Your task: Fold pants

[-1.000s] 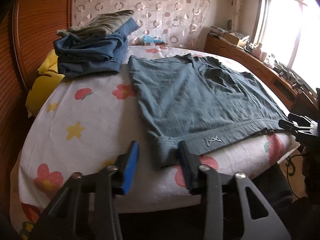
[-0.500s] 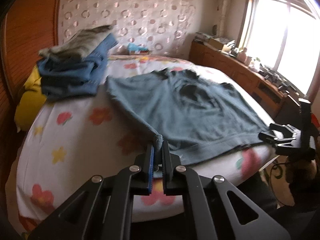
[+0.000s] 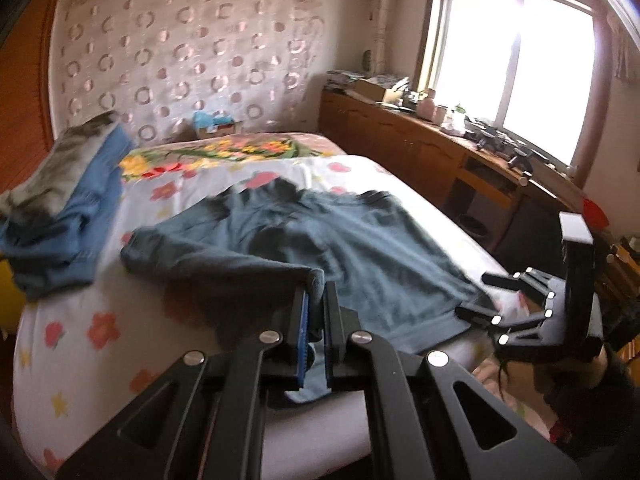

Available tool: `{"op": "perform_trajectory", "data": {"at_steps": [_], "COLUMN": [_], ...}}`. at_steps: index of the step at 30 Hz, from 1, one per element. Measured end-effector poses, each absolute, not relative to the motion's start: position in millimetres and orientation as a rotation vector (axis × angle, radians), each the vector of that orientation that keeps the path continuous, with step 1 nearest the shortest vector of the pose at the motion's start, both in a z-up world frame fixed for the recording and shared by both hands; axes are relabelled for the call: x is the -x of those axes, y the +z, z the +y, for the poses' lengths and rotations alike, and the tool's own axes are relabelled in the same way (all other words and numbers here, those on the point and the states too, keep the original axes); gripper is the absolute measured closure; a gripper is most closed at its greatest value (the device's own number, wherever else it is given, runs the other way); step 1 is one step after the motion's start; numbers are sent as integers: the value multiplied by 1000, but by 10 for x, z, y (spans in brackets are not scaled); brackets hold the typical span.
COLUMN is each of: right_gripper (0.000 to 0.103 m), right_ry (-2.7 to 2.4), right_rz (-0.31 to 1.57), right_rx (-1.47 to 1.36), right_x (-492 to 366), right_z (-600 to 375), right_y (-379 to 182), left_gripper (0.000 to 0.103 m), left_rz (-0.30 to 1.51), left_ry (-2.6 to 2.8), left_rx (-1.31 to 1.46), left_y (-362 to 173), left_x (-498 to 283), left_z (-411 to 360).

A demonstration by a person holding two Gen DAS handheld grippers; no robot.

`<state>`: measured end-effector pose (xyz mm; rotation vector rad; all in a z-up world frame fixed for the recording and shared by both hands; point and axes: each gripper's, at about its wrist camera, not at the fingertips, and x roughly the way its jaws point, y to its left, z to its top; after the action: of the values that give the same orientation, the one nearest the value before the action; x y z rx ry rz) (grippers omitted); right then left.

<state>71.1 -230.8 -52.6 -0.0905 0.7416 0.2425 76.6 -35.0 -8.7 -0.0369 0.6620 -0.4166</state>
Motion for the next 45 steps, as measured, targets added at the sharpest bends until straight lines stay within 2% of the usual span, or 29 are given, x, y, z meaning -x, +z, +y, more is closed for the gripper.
{"op": "perform_trajectory", "data": {"at_steps": [5, 7, 10, 14, 16, 17, 22, 28, 45], "right_gripper": [25, 36, 39, 40, 40, 40, 41, 46, 47], "right_ry": [255, 263, 290, 295, 300, 301, 320, 343, 468], "right_rz": [732, 733, 737, 730, 724, 722, 714, 719, 701], "right_rx": [89, 91, 81, 80, 75, 73, 62, 46, 68], "right_x": [-671, -669, -673, -665, -660, -662, -668, -702, -953], "right_z": [-2398, -2432, -2481, -2515, -2525, -2526, -2492, -2424, -1888], "right_y": [-476, -454, -438, -408, -391, -386, -367, -367, -203], "left_gripper": [101, 101, 100, 91, 80, 77, 72, 72, 71], "left_rz": [651, 647, 651, 674, 669, 671, 655, 692, 835], "left_ry": [-455, -471, -481, -459, -455, -452, -429, -372, -337], "left_rx": [16, 4, -12, -24, -26, -27, -22, -7, -11], "left_y": [41, 63, 62, 8, -3, 2, 32, -155, -803], "left_x": [-922, -982, -997, -987, -966, -957, -903, -896, -939], "left_z": [-631, -762, -879, -965, -947, -930, -804, -530, -367]}}
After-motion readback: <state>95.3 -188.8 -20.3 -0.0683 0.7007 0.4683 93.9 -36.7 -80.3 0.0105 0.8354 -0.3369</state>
